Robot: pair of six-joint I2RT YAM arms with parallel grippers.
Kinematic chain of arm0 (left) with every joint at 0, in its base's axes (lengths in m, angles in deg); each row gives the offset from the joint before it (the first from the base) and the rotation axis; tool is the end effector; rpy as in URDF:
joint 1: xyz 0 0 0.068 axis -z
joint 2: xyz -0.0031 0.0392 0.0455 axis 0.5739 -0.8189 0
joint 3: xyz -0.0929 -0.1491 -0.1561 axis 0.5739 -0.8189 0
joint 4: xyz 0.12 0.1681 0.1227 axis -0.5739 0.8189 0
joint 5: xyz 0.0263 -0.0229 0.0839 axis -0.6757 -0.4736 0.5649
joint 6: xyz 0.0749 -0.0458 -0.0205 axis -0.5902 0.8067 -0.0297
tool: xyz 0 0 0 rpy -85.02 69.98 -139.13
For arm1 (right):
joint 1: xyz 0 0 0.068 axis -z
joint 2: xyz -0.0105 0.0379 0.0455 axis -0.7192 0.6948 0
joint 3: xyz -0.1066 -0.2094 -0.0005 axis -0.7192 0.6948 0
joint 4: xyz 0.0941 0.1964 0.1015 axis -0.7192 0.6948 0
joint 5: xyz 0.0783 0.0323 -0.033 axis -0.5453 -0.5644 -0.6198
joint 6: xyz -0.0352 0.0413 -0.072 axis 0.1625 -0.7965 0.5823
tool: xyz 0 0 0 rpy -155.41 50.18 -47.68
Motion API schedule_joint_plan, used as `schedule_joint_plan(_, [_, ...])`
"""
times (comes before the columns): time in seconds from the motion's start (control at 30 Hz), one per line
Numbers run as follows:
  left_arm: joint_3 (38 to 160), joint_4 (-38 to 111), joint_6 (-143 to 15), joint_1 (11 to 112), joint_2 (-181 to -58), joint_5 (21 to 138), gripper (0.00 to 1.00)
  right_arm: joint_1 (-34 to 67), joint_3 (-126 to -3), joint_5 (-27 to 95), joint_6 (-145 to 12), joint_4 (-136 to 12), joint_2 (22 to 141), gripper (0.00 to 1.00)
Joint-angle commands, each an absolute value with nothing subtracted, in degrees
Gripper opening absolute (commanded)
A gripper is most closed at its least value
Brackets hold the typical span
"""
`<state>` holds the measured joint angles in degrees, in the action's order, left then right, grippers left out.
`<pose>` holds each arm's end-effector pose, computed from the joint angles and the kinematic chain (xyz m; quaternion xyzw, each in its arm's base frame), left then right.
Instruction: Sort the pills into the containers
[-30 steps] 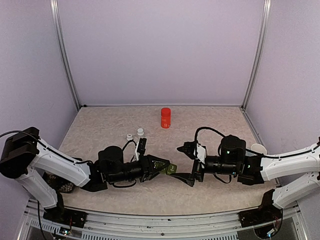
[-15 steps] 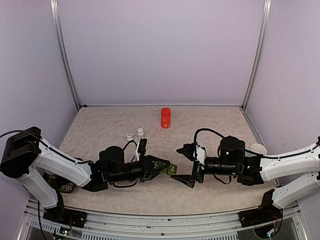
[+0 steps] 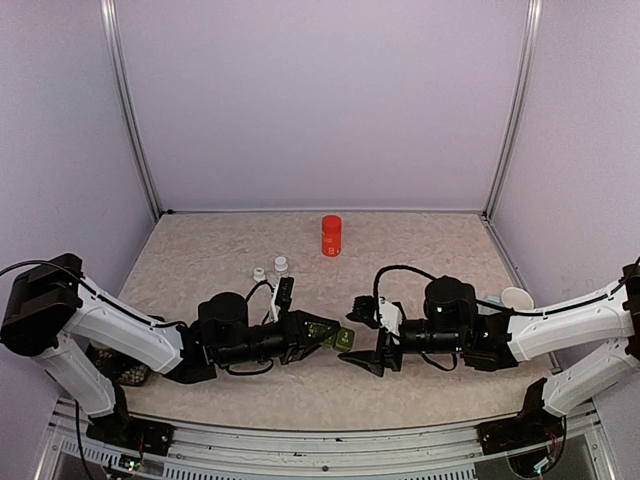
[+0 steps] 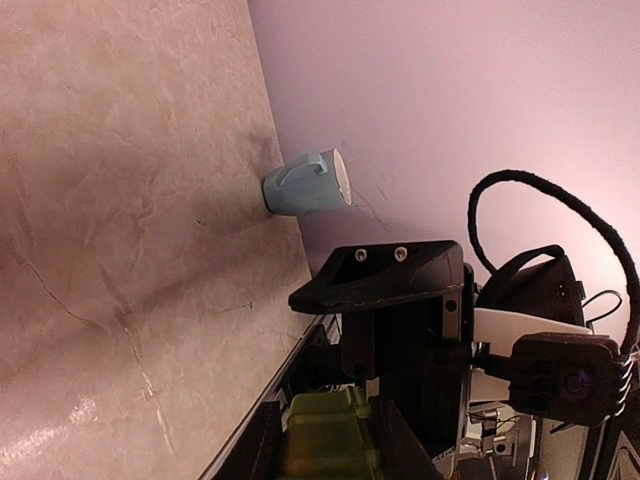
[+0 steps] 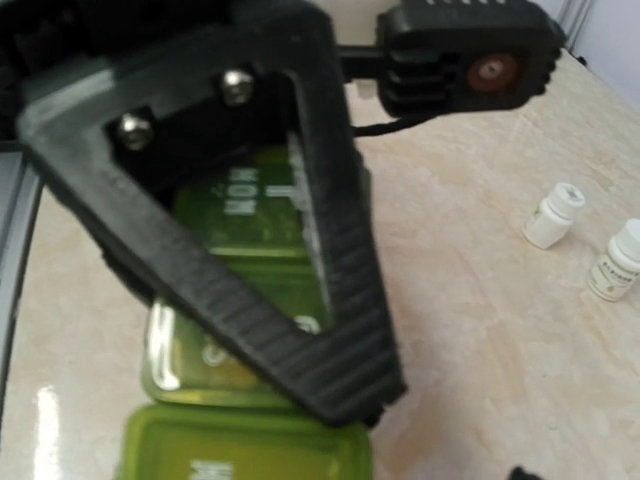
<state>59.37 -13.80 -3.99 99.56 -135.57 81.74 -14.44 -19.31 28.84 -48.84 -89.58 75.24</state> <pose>0.1404 -0.3149 0.1600 -0.0098 0.7475 -0.6300 0.2104 0.1354 0.2761 0.1691 -0.5222 0.6149 0.3304 0.4899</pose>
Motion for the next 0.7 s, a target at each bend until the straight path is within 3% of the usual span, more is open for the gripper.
schedule_joint_plan(0.0, [58.9, -16.2, -4.7, 99.4, -134.7, 81.7, 0.28, -14.9, -20.8, 30.1, -49.6, -91.2, 75.8, 0.76])
schedule_joint_plan(0.1, [58.9, -16.3, -4.5, 99.4, -134.9, 81.8, 0.28, -14.9, -20.6, 28.3, -49.6, -92.1, 75.9, 0.7])
schedule_joint_plan(0.3, [58.7, -16.8, -4.3, 99.4, -135.2, 81.8, 0.28, -14.9, -21.4, 26.2, -50.1, -92.8, 77.0, 0.68])
schedule_joint_plan(0.53, [58.5, -16.8, -4.3, 99.4, -134.9, 82.0, 0.28, -14.9, -21.8, 25.3, -50.3, -92.7, 78.0, 0.5])
schedule_joint_plan(0.67, [58.2, -16.9, -4.3, 99.4, -134.9, 82.1, 0.29, -14.9, -21.2, 25.9, -50.4, -93.0, 77.4, 0.47])
